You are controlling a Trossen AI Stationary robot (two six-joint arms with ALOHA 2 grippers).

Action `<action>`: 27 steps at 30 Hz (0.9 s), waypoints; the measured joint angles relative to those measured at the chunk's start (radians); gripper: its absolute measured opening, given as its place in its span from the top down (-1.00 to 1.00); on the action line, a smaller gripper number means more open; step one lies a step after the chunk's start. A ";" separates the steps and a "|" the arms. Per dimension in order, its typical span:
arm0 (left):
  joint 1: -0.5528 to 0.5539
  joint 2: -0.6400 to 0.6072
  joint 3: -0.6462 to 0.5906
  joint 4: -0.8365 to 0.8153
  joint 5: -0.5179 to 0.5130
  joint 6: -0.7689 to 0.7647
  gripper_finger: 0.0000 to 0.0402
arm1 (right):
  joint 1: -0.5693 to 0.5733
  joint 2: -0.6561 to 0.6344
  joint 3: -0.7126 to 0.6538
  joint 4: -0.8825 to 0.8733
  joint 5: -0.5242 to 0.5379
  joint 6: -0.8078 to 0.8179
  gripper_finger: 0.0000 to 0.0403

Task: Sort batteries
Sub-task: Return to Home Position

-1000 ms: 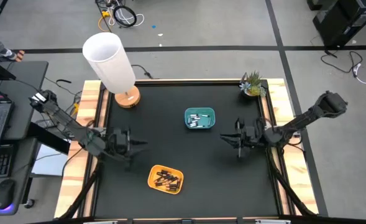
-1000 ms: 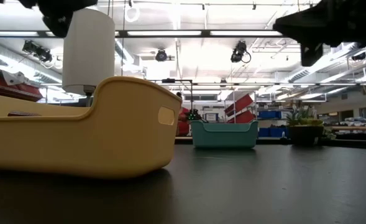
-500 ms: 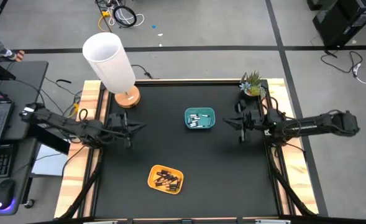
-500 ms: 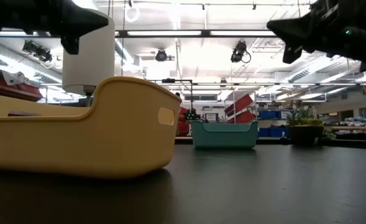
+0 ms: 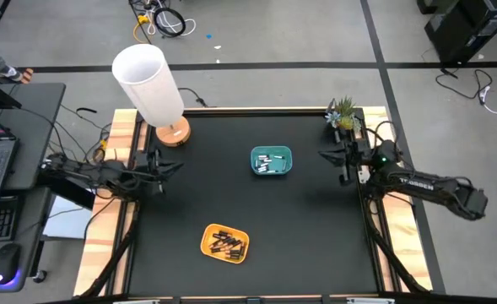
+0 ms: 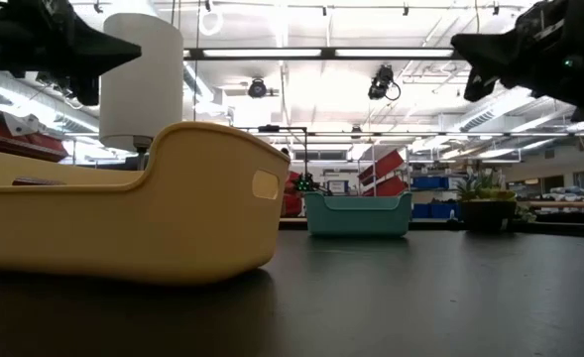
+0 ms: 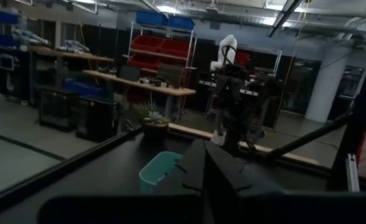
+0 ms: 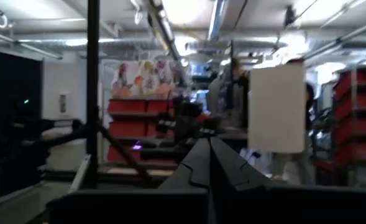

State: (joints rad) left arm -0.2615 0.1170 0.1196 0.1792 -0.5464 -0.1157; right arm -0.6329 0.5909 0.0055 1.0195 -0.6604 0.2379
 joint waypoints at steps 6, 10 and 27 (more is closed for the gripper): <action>0.000 -0.119 0.000 -0.130 -0.001 0.016 0.93 | -0.149 -0.106 0.000 0.000 -0.102 0.081 1.00; 0.000 -0.117 0.000 -0.162 -0.008 0.019 0.93 | -0.239 -0.149 0.000 -0.002 -0.150 0.109 1.00; -0.002 -0.117 -0.041 -0.101 0.260 0.050 0.90 | -0.323 -0.182 0.001 -0.119 -0.187 0.329 1.00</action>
State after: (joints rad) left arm -0.2633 -0.0002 0.0781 0.0780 -0.2869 -0.0661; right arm -0.9557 0.4091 0.0063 0.9004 -0.8473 0.5665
